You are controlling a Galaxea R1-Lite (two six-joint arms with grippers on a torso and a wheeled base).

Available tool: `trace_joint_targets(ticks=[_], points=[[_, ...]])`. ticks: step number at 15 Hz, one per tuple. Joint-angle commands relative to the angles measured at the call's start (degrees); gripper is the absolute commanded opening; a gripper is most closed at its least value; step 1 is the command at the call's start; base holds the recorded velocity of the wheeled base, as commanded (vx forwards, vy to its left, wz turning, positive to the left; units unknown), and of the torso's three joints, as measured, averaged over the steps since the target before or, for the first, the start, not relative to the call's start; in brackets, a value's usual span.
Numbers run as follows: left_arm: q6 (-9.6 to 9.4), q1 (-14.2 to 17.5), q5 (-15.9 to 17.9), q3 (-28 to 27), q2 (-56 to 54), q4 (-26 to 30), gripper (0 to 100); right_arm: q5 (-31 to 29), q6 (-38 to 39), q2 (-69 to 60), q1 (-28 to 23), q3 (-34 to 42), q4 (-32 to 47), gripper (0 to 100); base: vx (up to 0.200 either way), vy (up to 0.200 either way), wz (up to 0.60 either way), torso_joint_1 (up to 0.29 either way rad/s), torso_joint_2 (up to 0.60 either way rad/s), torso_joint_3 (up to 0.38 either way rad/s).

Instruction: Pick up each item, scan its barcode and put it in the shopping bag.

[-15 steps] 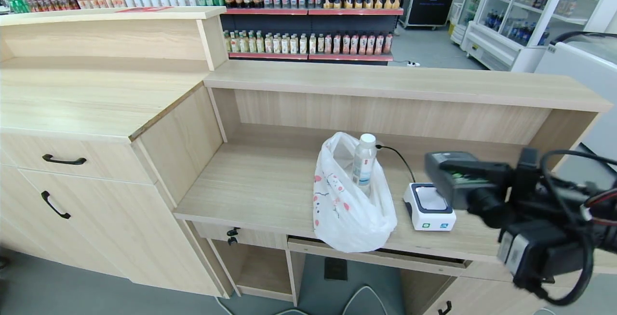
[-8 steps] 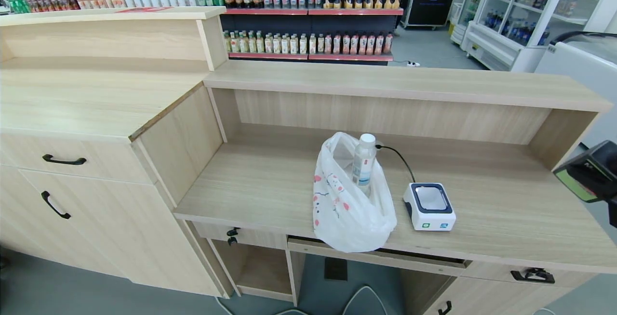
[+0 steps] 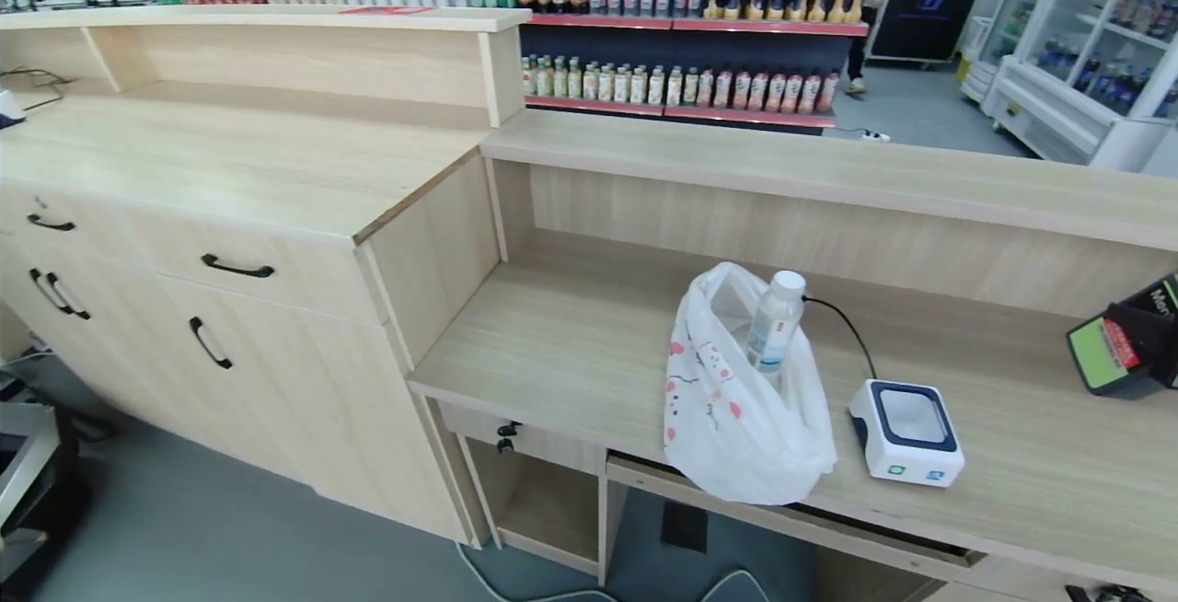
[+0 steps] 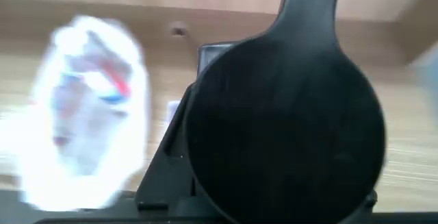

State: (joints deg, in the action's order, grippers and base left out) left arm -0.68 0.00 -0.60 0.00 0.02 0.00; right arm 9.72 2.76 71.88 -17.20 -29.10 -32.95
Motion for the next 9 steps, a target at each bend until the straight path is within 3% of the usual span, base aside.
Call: trace_joint_targets(ticks=[1, 3, 6, 9], points=[[-0.02, 0.0, 0.0, 0.0, 0.0, 0.0, 0, 7.1, 9.7, 7.0, -2.2, -2.2, 0.3, 0, 0.0, 0.0, 0.0, 0.0, 0.0, 0.0], [-0.02, 0.0, 0.0, 0.0, 0.0, 0.0, 0, 8.8, 12.2, 11.8, -3.5, -1.7, 0.9, 0, 0.0, 0.0, 0.0, 0.0, 0.0, 0.0], [-0.02, 0.0, 0.0, 0.0, 0.0, 0.0, 0, 22.3, 11.4, 19.0, -8.5, -3.3, 1.3, 0, 0.0, 0.0, 0.0, 0.0, 0.0, 0.0], [-0.02, 0.0, 0.0, 0.0, 0.0, 0.0, 0, 28.3, 9.4, 23.4, -10.7, -4.9, 0.4, 0, 0.0, 0.0, 0.0, 0.0, 0.0, 0.0]])
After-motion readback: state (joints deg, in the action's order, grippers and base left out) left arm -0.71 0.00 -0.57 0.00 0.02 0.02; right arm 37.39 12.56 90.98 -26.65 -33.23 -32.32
